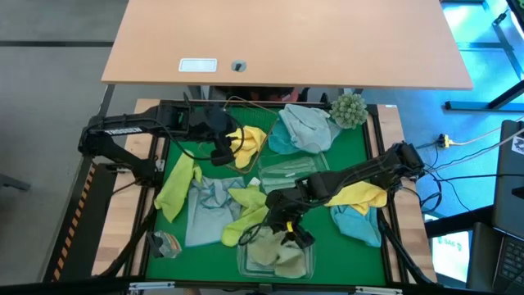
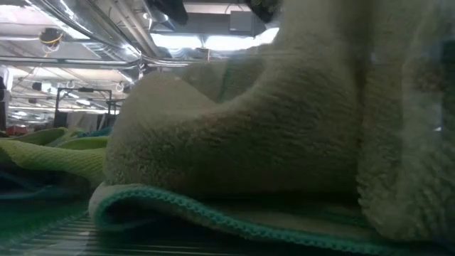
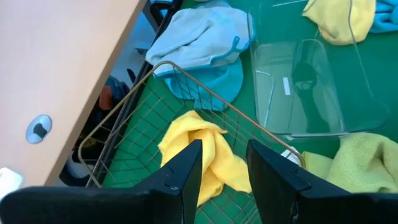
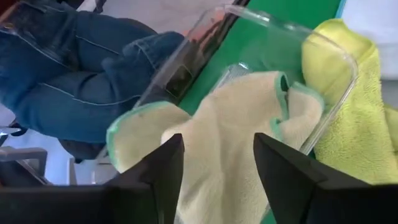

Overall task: Sort microfiber towel by color & place in baskets
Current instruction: Put the bottom left gray towel into the top transparent bin

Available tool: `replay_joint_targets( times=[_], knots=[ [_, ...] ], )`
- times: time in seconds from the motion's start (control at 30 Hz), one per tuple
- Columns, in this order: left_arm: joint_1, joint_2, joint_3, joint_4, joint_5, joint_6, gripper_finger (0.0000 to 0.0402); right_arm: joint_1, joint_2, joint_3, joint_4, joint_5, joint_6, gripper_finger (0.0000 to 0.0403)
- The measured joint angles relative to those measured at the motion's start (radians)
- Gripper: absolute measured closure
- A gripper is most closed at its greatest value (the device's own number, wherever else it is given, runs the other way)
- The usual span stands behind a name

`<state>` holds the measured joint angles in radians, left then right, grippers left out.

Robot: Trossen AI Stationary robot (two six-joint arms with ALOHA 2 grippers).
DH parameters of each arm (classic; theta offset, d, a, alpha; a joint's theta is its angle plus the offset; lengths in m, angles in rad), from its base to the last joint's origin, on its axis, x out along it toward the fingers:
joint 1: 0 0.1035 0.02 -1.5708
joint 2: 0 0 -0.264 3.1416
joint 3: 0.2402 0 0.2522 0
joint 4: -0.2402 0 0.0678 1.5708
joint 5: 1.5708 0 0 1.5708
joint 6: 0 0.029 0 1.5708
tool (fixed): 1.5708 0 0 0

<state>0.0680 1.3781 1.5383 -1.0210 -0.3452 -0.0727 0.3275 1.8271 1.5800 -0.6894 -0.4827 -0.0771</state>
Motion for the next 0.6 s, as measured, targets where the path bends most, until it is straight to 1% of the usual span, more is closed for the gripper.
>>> replay_joint_targets(
  times=[0.23, 0.33, 0.4, 0.5, 0.6],
  knots=[
    [-0.031, 0.0, 0.0, 0.0, 0.0, 0.0, 0.0282, 0.0, 0.0, 0.195, -0.174, 0.002, -0.009, 0.0206],
    [-0.047, 0.0, 0.0, 0.0, 0.002, -0.005, 0.0282, 0.0, 0.0, 0.282, -0.258, 0.014, -0.048, 0.0205],
    [-0.058, 0.0, 0.0, 0.0, 0.032, -0.015, 0.0282, 0.0, -0.001, 0.334, -0.333, 0.042, -0.083, 0.0205],
    [-0.08, 0.0, 0.0, 0.0, 0.106, -0.056, 0.0282, 0.0, -0.001, 0.398, -0.451, 0.099, -0.111, 0.0205],
    [-0.112, 0.0, 0.0, 0.0, 0.177, -0.087, 0.0282, -0.001, -0.019, 0.415, -0.529, 0.132, -0.115, 0.0205]
  ],
)
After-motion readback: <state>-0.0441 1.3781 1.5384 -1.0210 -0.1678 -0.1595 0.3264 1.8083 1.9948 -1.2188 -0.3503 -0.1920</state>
